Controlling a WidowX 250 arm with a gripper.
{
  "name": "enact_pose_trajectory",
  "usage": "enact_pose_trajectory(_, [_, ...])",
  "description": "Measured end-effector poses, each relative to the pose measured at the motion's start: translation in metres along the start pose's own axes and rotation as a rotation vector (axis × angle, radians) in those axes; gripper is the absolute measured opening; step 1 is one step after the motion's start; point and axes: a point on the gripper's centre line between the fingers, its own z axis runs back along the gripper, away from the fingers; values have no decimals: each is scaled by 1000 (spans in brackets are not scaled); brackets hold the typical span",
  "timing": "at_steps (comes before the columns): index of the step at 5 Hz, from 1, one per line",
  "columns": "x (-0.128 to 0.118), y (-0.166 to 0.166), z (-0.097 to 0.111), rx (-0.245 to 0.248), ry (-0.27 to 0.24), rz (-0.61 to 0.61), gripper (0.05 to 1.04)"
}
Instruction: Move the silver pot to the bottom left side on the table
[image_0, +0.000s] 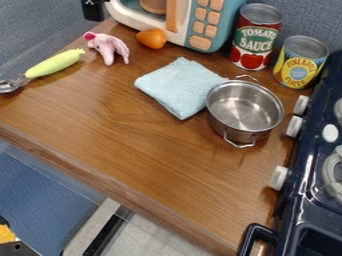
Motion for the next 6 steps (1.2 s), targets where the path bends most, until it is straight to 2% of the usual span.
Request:
enact_pose_trajectory(1, [-2, 5, -16, 44, -3, -2, 1001])
enact_pose_trajectory(2, [-11, 20, -14, 40, -1, -8, 1001])
enact_pose_trajectory(3, [-21, 34, 15, -21, 23, -4, 1001])
enact_pose_trajectory(4, [-42, 59, 32, -25, 96, -40, 1001])
enact_pose_trajectory(5, [-79, 88, 45, -13, 192, -177, 1001])
enact_pose_trajectory(6, [-113, 123, 41, 73, 263, -317, 1001])
